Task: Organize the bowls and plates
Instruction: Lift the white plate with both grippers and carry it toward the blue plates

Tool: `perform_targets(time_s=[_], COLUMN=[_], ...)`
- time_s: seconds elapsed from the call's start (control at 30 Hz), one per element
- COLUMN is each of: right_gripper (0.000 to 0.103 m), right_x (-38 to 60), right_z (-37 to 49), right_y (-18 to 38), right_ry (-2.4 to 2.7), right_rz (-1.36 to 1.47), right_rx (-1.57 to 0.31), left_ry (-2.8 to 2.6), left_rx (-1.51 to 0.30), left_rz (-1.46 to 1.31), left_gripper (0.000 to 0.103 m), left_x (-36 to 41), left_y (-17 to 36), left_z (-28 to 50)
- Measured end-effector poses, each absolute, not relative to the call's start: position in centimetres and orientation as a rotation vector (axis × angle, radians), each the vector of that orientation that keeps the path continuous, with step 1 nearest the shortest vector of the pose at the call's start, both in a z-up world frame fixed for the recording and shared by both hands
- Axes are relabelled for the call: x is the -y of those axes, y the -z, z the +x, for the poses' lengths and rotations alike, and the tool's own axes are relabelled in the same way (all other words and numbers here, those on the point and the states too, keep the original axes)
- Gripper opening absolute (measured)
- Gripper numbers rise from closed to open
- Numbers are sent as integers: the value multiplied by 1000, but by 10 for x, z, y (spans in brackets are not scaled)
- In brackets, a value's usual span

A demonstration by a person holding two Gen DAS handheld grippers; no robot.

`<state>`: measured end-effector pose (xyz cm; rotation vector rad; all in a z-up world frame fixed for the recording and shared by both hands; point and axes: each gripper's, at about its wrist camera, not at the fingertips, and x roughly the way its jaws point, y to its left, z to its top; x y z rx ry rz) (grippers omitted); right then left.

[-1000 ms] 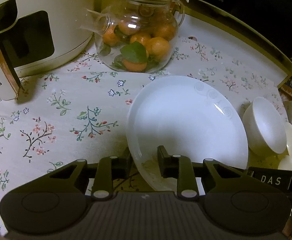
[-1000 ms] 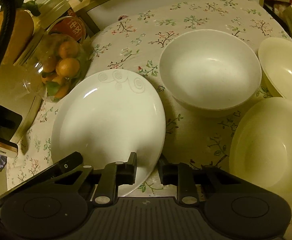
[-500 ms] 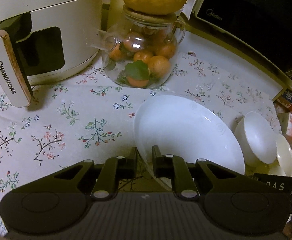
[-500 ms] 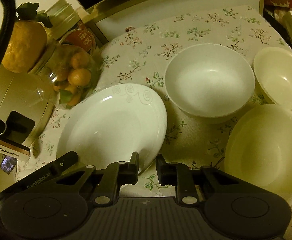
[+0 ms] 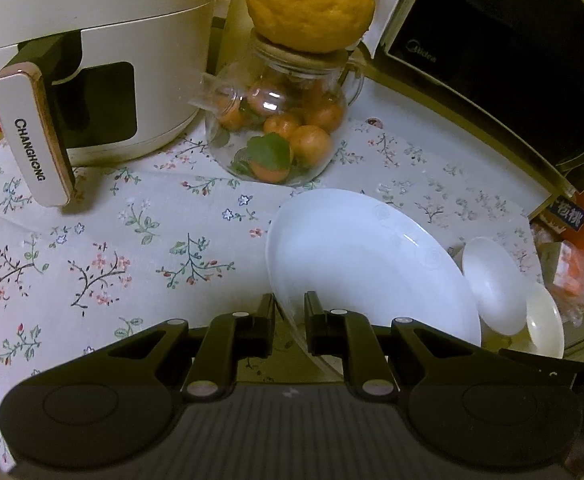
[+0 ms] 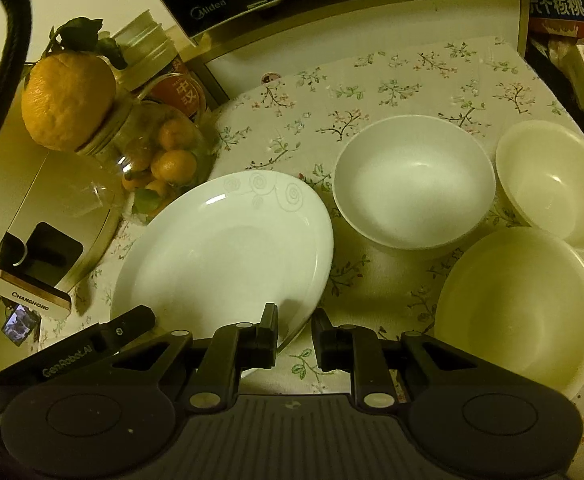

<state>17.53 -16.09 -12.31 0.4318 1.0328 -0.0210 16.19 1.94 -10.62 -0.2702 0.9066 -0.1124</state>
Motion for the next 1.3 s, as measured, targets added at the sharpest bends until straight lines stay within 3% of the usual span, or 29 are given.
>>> perform_targets(time_s=[1.3], right_gripper=[18], right_x=[152], right_z=[98], right_y=[87], right_ry=[-60], right_rz=[368], right_rx=[-892], left_ry=[137], left_rx=[-805], left_rz=[-287], left_gripper=[14], left_x=[-36], left_y=[70], left_z=[67])
